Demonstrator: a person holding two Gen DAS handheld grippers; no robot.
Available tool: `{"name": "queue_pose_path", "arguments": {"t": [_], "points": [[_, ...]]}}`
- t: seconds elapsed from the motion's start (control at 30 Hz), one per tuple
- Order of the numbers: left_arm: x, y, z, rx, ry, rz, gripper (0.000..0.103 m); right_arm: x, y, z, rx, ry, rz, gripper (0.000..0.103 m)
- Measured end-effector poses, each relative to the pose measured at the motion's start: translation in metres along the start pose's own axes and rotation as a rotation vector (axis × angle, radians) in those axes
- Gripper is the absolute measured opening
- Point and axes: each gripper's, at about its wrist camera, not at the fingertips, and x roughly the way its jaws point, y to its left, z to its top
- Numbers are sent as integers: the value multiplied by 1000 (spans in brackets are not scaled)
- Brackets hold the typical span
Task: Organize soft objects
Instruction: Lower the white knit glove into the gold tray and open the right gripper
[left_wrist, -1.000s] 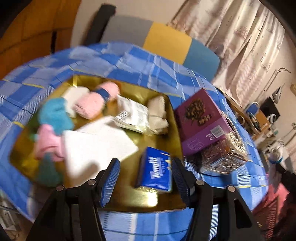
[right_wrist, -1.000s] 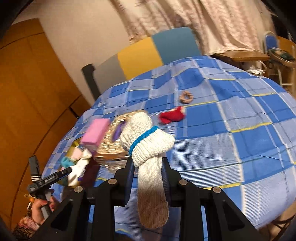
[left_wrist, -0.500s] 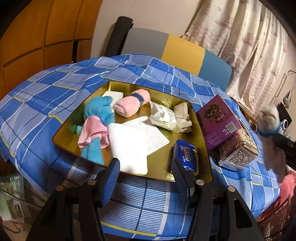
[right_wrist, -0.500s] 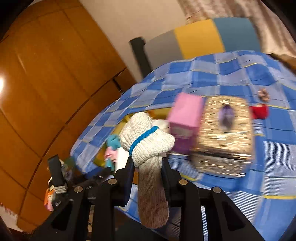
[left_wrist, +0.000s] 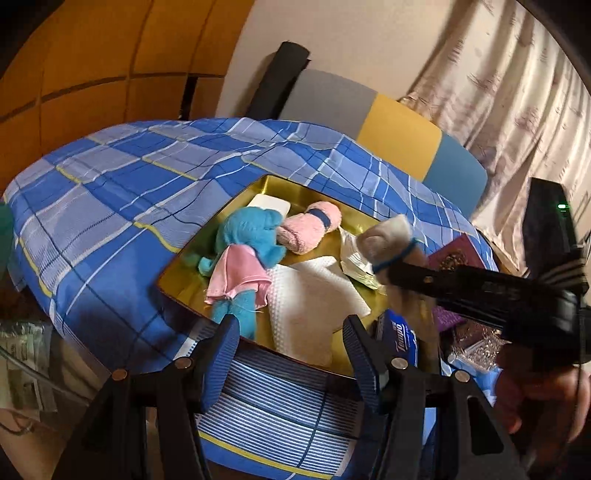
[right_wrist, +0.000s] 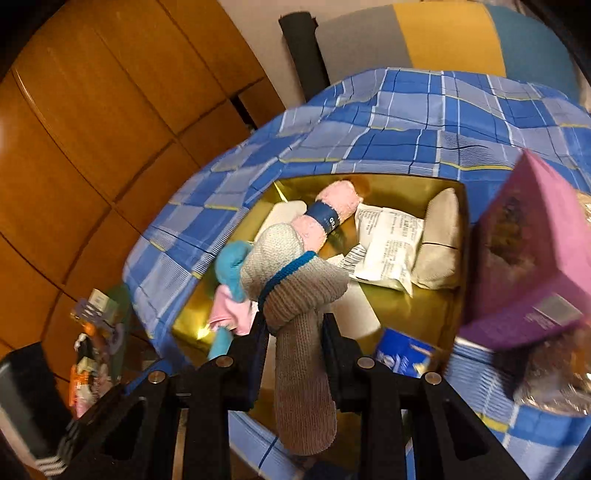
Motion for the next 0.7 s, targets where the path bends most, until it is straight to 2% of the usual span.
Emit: {"name": "queue_pose_path", "arguments": {"t": [0.33, 0.53, 0.7], "points": [[0, 3, 1, -23, 3, -16, 59, 45, 4, 16, -38, 35, -107, 31], [2, 4, 0, -34, 10, -19, 59, 65, -3, 18, -27, 62, -161, 40], [4, 7, -2, -54, 24, -22, 59, 60, -1, 15, -26, 56, -170, 49]]}}
